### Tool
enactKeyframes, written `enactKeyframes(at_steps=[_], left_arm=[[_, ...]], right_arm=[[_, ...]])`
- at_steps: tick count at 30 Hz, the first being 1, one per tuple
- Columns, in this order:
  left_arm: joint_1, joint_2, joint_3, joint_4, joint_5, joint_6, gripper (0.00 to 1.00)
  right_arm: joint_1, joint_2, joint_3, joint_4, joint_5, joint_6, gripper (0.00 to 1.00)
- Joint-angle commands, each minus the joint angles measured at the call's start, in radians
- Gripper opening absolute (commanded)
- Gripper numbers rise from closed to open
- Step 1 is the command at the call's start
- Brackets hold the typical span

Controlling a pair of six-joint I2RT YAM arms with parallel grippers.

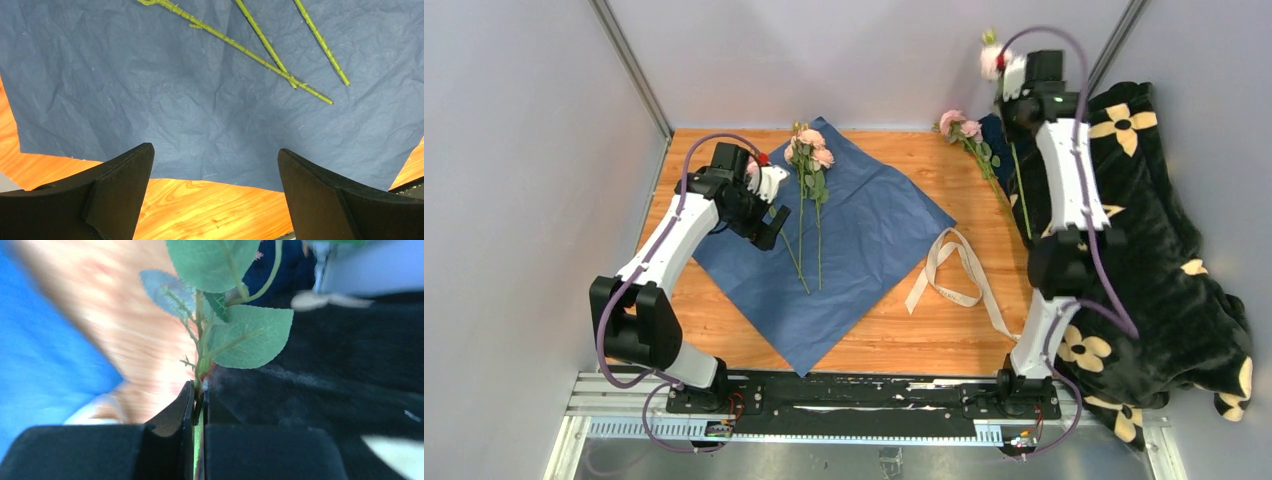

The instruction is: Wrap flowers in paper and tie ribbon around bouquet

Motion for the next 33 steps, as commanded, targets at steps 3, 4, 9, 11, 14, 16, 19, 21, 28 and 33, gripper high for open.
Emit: enactKeyframes(at_steps=[3,4,9,11,14,16,19,21,28,33], left_arm=[[0.017,-0.011,-0.012,0.041,-0.032,0.01,1.0],[0.017,-0.002,-0.006,0.041,-0.034,0.004,1.0],[0.017,-0.001,-0.003,0.042,-0.053,-0.007,1.0],[0.018,-0.019,-0.013,0.043,-0.073,-0.004,1.0],[0.02,-0.053,-0.048,0.056,-0.099,0.006,1.0],[0.022,-0.069,-0.064,0.065,-0.124,0.009,1.0],[0.025,-0.081,-0.074,0.073,-0.14,0.011,1.0],[0.026,-0.079,-0.073,0.074,-0.138,0.009,1.0],[0.026,-0.082,-0.076,0.074,-0.147,0.014,1.0],[0.026,-0.085,-0.09,0.081,-0.147,0.022,1.0]], right_arm=[[0.061,-0.481,-0.358,0.584,-0.853,0.512,0.0],[0.088,-0.533,-0.513,0.945,-0.978,0.792,0.0],[0.375,-0.492,-0.685,1.25,-0.708,1.174,0.0],[0.49,-0.401,-0.561,1.021,-0.575,1.019,0.0],[0.63,-0.232,-0.31,0.762,-0.44,0.846,0.0],[0.667,-0.126,-0.186,0.664,-0.411,0.817,0.0],[0.688,-0.012,-0.123,0.671,-0.39,0.858,0.0],[0.694,0.06,-0.071,0.648,-0.34,0.864,0.0],[0.672,0.387,0.369,0.325,-0.28,0.654,0.86],[0.582,0.195,0.284,0.144,-0.028,0.247,0.96]])
